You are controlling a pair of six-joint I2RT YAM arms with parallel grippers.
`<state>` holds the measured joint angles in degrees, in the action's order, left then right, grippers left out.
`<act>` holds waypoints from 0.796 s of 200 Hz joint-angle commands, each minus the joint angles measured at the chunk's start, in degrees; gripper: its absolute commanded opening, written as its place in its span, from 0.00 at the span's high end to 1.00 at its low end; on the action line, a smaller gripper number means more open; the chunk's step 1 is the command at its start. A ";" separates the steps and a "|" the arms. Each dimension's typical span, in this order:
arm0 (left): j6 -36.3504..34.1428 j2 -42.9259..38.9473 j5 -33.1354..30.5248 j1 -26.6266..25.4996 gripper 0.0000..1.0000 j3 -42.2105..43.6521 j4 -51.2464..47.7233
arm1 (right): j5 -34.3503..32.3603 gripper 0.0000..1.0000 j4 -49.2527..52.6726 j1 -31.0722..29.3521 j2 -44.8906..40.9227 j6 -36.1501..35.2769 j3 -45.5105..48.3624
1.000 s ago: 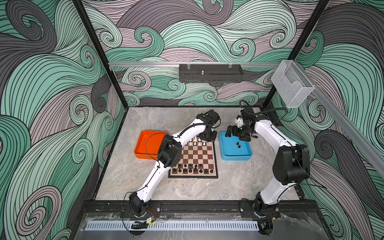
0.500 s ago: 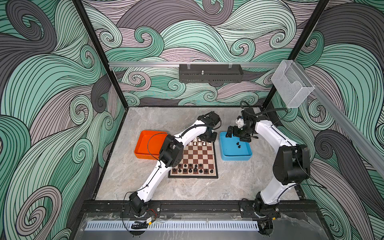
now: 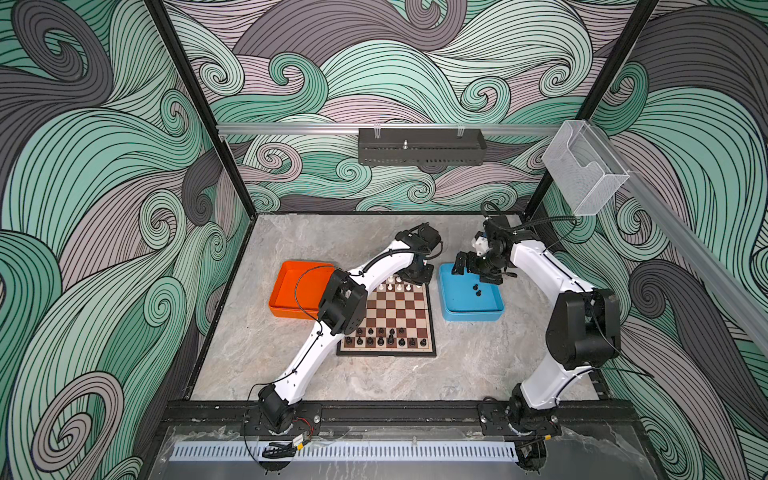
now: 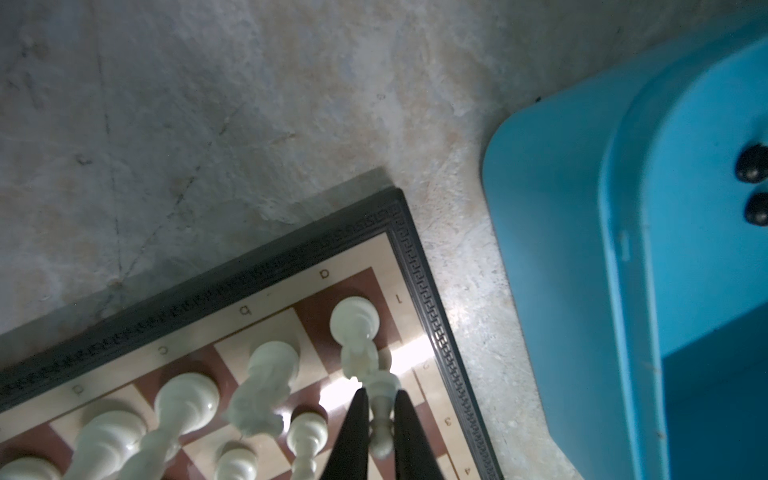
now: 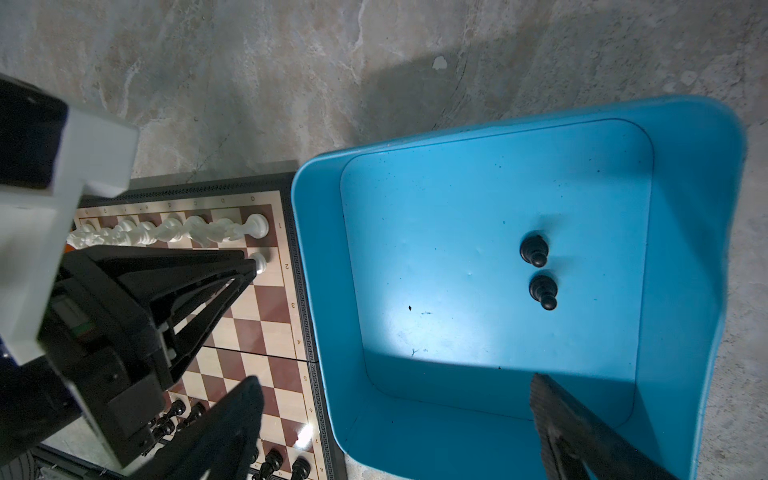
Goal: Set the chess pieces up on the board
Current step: 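Lower the white pawn onto the last empty square of the white pawn row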
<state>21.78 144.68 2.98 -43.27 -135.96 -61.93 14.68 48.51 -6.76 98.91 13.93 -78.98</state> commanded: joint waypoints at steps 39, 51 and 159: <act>-0.60 0.86 -0.56 -0.42 0.83 -0.80 -1.78 | 0.41 0.00 -0.22 0.35 -1.03 -0.31 0.69; -0.60 0.94 -0.44 -0.42 0.83 -0.71 -1.72 | 0.44 0.00 -0.25 0.35 -1.01 -0.31 0.69; -0.01 -0.93 1.55 -0.42 0.73 -1.28 -2.74 | 0.08 0.00 -0.24 0.68 -1.38 0.08 0.91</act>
<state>21.50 144.68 3.31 -43.27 -135.96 -62.26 15.03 48.16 -6.70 98.91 13.93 -78.98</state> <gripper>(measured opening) 0.250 0.998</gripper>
